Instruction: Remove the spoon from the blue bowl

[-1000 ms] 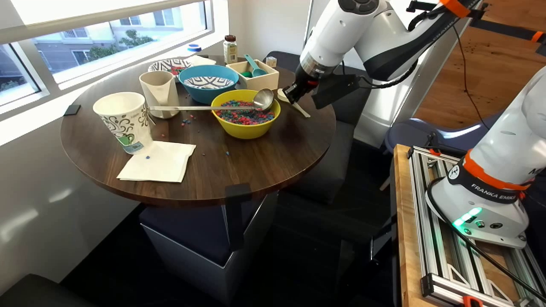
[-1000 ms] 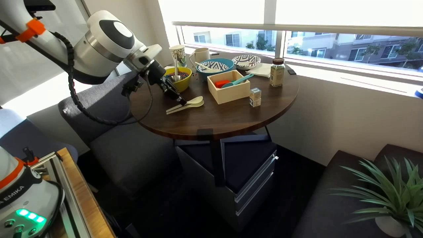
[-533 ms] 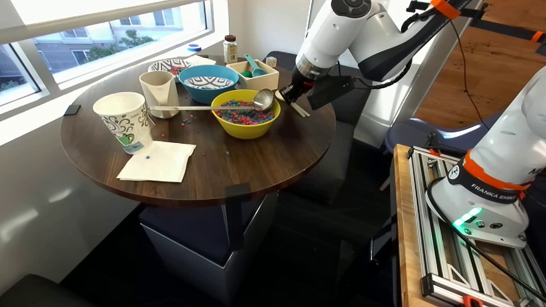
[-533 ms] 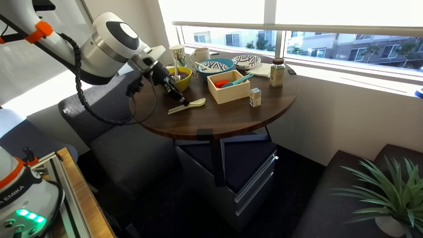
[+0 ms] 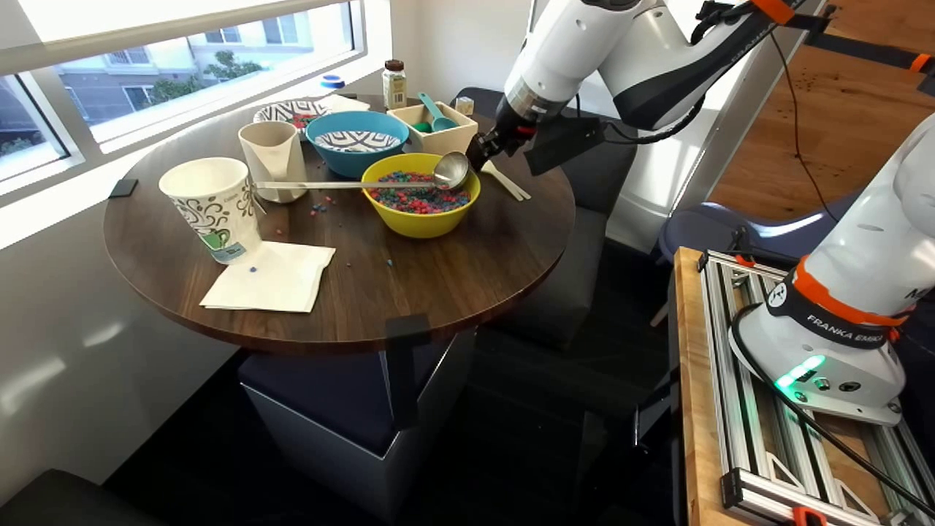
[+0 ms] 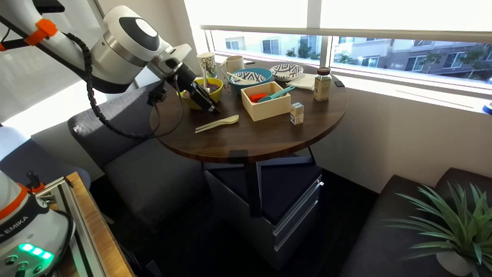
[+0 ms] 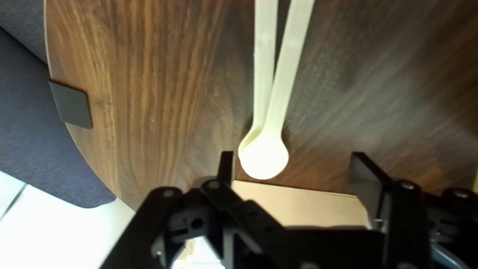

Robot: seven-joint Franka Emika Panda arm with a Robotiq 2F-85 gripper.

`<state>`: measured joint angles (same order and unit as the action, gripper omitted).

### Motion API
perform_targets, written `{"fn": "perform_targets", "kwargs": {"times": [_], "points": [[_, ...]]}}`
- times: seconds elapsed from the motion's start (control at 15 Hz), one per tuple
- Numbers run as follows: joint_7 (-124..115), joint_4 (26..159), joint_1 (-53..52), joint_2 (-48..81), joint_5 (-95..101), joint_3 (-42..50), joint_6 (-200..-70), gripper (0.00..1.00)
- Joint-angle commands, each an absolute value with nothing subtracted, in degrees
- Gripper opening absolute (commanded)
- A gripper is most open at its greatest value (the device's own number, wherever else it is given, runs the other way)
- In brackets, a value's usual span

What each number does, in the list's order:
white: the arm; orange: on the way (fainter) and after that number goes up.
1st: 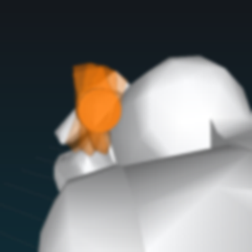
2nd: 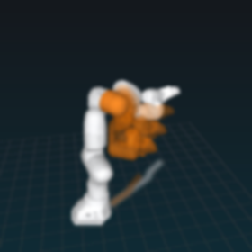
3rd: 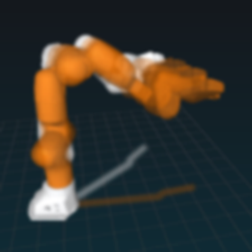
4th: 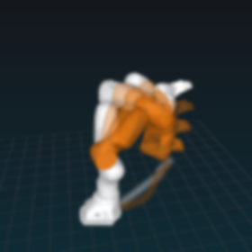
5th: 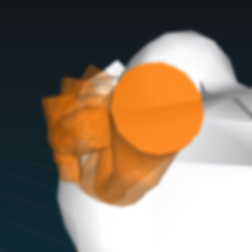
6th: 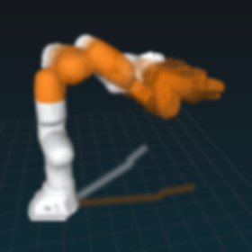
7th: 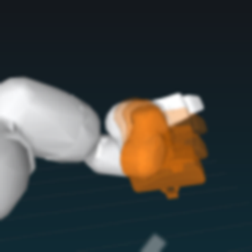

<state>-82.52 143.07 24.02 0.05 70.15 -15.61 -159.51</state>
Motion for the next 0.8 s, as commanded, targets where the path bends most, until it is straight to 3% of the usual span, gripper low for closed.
{"fn": "perform_targets", "kwargs": {"times": [0.0, 0.07, 0.27, 0.73], "points": [[-73.4, 145.2, 24.4, -3.6, 61.8, -15.0, -165.3, 1.00], [-67.9, 145.2, 17.0, -3.7, 56.9, -7.4, -166.5, 1.00], [-53.6, 144.9, 12.5, -3.2, 44.3, -3.3, -168.6, 1.00], [-21.4, 143.4, 4.0, -9.8, 12.4, -1.5, -161.7, 1.00]]}}
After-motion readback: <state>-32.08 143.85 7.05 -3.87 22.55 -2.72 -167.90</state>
